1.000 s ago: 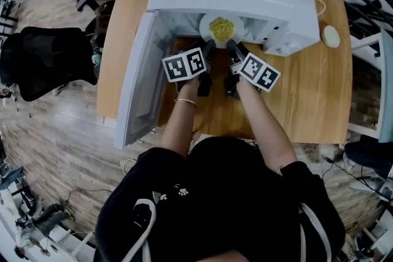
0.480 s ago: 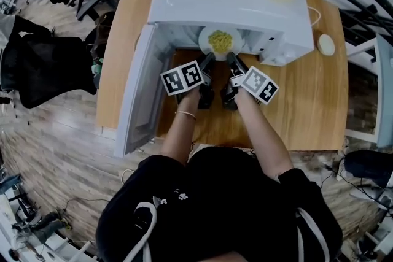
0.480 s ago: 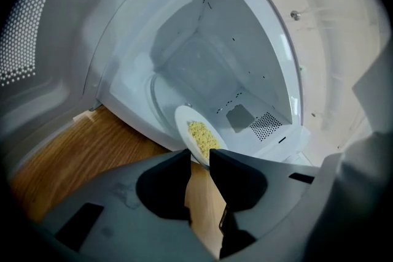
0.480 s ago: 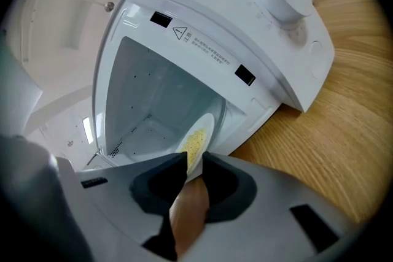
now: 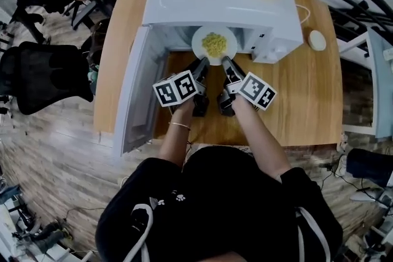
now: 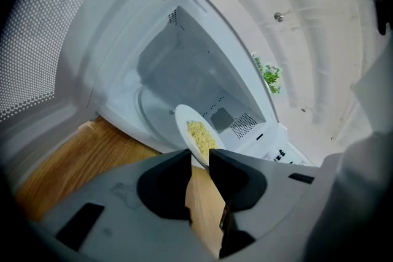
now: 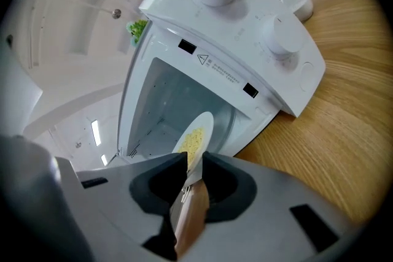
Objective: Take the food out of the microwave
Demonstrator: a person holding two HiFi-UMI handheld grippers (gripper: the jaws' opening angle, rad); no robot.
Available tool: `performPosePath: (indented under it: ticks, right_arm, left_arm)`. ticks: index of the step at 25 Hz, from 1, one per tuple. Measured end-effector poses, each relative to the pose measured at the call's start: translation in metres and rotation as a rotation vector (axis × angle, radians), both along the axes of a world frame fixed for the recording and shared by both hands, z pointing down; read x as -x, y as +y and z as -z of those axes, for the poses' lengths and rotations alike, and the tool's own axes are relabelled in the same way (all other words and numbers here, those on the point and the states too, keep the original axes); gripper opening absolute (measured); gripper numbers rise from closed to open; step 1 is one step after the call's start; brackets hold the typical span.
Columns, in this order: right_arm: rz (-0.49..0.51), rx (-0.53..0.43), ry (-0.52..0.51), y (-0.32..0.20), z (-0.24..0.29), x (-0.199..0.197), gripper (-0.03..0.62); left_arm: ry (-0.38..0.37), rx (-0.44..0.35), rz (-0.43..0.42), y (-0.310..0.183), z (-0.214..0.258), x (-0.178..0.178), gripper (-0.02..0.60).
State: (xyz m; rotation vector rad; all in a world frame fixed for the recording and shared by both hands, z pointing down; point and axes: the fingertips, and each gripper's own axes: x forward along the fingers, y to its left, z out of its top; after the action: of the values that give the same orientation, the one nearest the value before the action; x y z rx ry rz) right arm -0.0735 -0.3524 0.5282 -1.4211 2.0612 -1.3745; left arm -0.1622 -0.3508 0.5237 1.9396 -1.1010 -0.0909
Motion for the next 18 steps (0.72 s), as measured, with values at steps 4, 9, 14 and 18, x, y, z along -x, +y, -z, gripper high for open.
performPosePath:
  ticks: [4, 9, 14, 18]
  right_arm:
    - [0.01, -0.019, 0.001, 0.016, 0.01, -0.006, 0.078]
    - [0.035, -0.053, -0.01, 0.035, 0.024, -0.017, 0.078]
    - [0.06, -0.066, -0.024, 0.061, 0.028, -0.025, 0.08]
    - [0.078, -0.112, 0.015, 0.079, 0.047, -0.048, 0.08]
  left_arm:
    - [-0.003, -0.023, -0.005, 0.016, 0.011, -0.006, 0.089]
    - [-0.025, -0.064, -0.011, 0.035, 0.027, -0.017, 0.089]
    - [-0.017, -0.075, -0.002, 0.064, 0.029, -0.026, 0.089]
    - [0.006, -0.097, 0.003, 0.084, 0.044, -0.048, 0.089]
